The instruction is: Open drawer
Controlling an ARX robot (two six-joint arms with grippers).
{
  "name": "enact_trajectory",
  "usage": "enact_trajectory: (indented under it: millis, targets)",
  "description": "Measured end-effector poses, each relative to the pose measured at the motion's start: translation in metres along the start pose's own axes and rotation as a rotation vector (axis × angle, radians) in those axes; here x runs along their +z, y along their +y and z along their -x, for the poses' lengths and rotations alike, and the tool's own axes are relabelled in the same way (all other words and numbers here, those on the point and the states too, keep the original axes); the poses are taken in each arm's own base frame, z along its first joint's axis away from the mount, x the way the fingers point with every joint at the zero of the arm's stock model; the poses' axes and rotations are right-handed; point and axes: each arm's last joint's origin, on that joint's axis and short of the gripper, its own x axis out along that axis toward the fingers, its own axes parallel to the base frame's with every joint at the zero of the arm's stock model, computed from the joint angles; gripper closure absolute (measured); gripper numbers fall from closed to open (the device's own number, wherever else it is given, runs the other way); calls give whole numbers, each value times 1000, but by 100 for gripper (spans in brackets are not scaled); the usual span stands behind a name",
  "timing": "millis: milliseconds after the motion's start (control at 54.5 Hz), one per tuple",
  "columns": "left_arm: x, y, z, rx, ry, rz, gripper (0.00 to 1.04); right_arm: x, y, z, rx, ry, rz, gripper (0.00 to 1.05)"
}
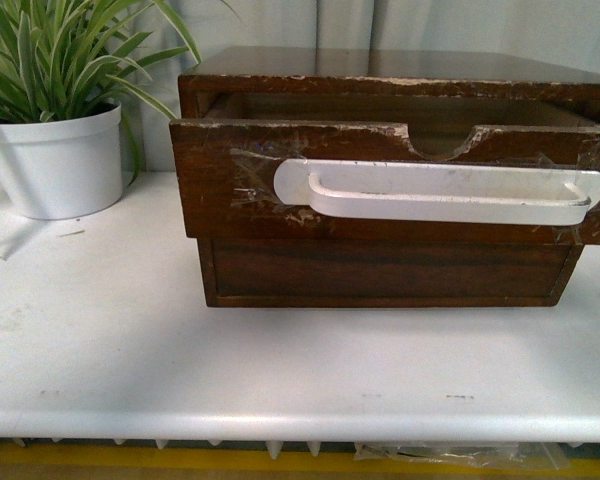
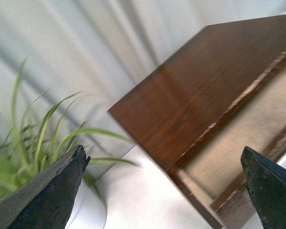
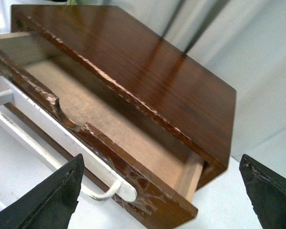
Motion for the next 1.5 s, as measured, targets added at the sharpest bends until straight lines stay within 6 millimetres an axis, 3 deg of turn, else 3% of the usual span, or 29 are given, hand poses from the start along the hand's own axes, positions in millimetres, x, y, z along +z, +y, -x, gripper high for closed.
enact_trajectory:
  millis: [183,312,404,569,789,917,1303,1505]
  targets:
    - [-37,-10,51,324,111,234,6,-35,16,37,-207,15,-183,9]
    - [-67,-37,91,456,223,382,6,-53,32,61,-300,21,-276,9]
    - [-80,-55,108,492,255,439,6,-61,39,73,-341,21,-324,9]
    - [-88,-62,124,571,303,530,6,-69,45,85,-409,3,-380,9]
    - [-89,-63,126,567,285,584,7,-69,45,86,-418,-7,-395,10]
    - [-102,-65,132,418,128,605,33,-79,54,86,-410,-28,-435,36]
    - [-129,-71,150,412,139,595,101,-98,66,89,-410,-31,-446,102]
    - [-137,-65,157,430,125,589,101,-103,72,97,-413,-39,-447,103]
